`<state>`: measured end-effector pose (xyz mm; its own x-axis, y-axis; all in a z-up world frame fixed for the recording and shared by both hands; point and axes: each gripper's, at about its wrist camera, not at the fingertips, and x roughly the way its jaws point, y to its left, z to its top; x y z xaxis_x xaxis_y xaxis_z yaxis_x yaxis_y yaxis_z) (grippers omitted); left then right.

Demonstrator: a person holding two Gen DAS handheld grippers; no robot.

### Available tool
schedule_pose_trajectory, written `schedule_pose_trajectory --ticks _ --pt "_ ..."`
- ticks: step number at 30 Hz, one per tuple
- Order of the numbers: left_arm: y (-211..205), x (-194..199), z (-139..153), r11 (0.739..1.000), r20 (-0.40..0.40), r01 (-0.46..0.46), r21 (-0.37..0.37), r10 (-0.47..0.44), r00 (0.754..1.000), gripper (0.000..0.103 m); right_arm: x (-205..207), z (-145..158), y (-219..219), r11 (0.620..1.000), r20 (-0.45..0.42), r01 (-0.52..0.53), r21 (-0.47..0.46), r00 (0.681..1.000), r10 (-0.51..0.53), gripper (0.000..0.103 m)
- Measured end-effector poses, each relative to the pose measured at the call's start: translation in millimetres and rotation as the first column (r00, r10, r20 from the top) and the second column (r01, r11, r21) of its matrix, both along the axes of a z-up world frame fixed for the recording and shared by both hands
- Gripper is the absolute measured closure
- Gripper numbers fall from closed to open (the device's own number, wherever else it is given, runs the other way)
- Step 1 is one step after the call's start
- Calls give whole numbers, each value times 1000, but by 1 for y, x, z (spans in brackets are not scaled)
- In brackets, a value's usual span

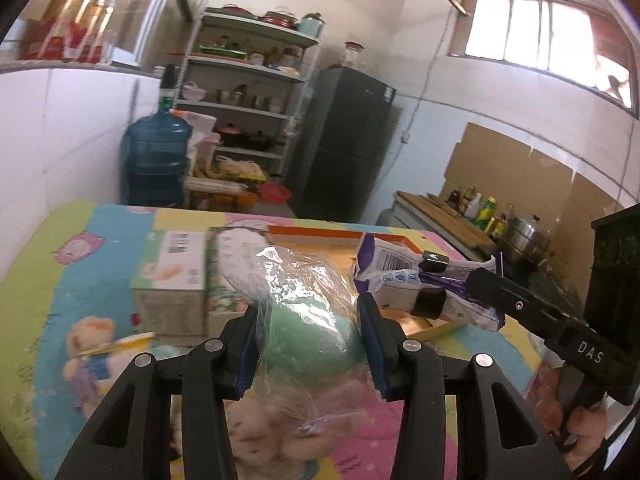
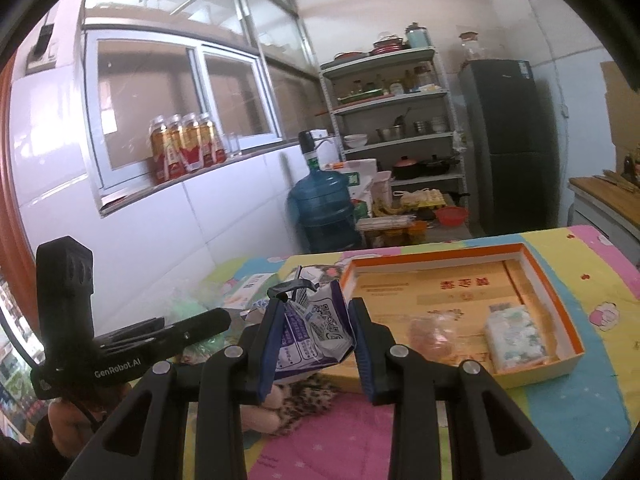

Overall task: Organize soft objects
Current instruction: 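Carry the green ball and purple packet over the box with both tools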

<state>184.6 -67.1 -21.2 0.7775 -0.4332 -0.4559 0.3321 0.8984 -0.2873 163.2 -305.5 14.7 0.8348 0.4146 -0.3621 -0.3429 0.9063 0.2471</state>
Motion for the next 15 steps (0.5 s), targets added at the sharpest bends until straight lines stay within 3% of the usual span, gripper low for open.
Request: schedule_pose_trajectory --ticks 15 --pt "-68 33 -3 996 -25 83 18 -83 996 57 7 -3 -75 992 11 119 49 993 -119 69"
